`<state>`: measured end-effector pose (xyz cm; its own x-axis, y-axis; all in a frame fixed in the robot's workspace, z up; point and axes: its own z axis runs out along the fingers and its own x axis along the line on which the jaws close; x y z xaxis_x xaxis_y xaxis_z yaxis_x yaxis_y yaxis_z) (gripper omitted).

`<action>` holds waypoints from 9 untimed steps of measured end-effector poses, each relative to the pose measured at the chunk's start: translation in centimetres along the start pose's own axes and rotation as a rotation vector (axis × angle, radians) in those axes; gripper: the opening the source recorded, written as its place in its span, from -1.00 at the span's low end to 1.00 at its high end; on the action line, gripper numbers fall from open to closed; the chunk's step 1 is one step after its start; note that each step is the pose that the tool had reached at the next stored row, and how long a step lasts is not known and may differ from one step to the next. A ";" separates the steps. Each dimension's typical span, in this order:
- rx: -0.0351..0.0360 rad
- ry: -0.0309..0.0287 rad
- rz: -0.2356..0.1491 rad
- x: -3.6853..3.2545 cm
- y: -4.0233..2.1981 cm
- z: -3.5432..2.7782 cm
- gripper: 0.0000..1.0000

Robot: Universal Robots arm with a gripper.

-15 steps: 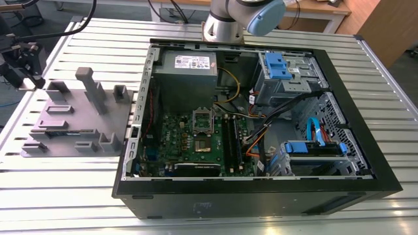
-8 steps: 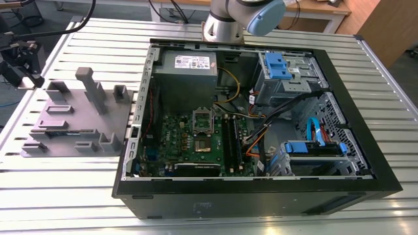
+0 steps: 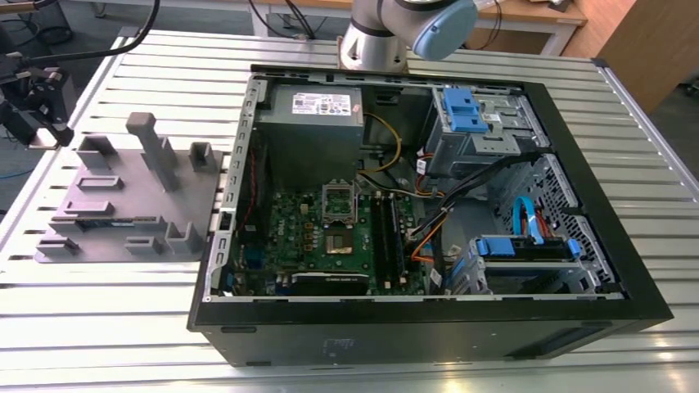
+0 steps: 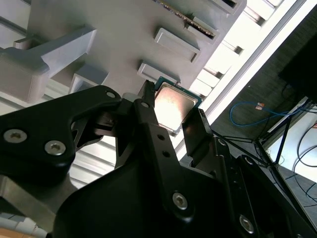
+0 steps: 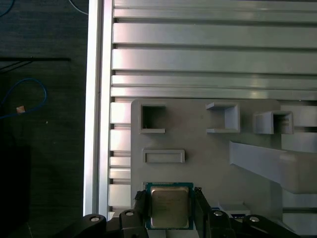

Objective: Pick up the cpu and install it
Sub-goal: 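Pick up the cpu and move it towards the insertion slot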

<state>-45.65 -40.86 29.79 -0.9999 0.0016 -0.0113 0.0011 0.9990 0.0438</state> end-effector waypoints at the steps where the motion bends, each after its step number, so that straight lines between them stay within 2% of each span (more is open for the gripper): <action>1: 0.0001 0.0001 0.000 0.00 0.00 -0.02 -0.06; 9: 0.0000 0.0000 0.000 0.00 0.02 -0.38 -0.06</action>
<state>-45.65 -40.86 30.17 -0.9999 0.0016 -0.0113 0.0012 0.9990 0.0438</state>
